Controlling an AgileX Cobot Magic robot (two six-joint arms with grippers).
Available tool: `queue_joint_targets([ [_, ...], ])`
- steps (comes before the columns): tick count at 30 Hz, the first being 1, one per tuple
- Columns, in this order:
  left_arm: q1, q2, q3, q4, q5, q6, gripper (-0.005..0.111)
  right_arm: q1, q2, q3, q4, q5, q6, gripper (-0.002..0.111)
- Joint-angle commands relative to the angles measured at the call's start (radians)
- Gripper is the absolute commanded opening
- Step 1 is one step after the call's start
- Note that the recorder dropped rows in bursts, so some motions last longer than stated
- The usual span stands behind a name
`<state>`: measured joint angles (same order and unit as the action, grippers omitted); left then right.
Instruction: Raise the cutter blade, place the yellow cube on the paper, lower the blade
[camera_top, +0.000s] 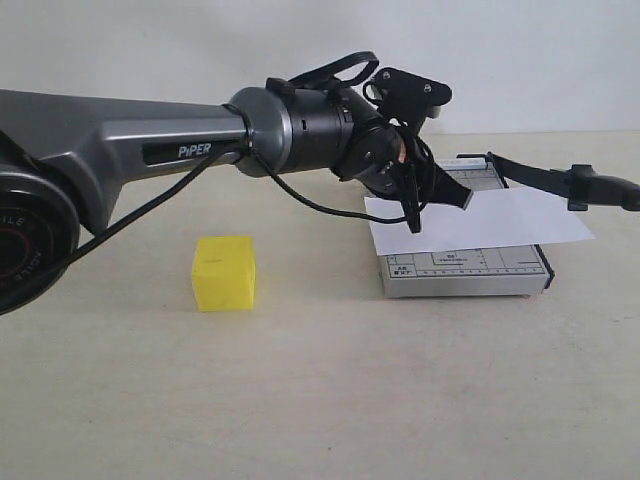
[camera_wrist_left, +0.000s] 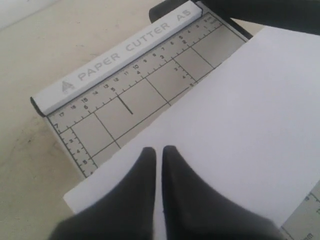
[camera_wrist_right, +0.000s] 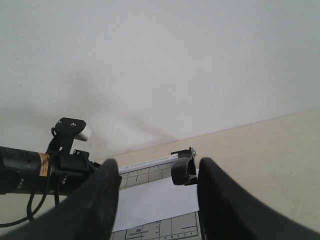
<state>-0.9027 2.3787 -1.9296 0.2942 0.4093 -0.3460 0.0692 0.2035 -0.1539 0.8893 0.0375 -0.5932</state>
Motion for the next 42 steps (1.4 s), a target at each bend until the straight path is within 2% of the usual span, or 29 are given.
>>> queue_joint_targets([
  [1, -0.017, 0.009, -0.002, -0.026, -0.024, 0.008, 0.004, 0.0, -0.007, 0.002, -0.005, 0.0, -0.008, 0.047],
  [15, -0.026, 0.053, -0.002, -0.043, -0.054, 0.011, 0.004, 0.0, -0.007, 0.002, -0.005, 0.0, -0.008, 0.047],
  [36, -0.028, 0.095, -0.002, -0.052, -0.177, 0.034, 0.004, 0.0, -0.007, 0.002, -0.005, 0.0, -0.008, 0.047],
  [42, -0.028, 0.062, -0.013, -0.042, -0.104, 0.089, 0.004, 0.0, -0.007, 0.002, -0.005, 0.0, -0.008, 0.047],
])
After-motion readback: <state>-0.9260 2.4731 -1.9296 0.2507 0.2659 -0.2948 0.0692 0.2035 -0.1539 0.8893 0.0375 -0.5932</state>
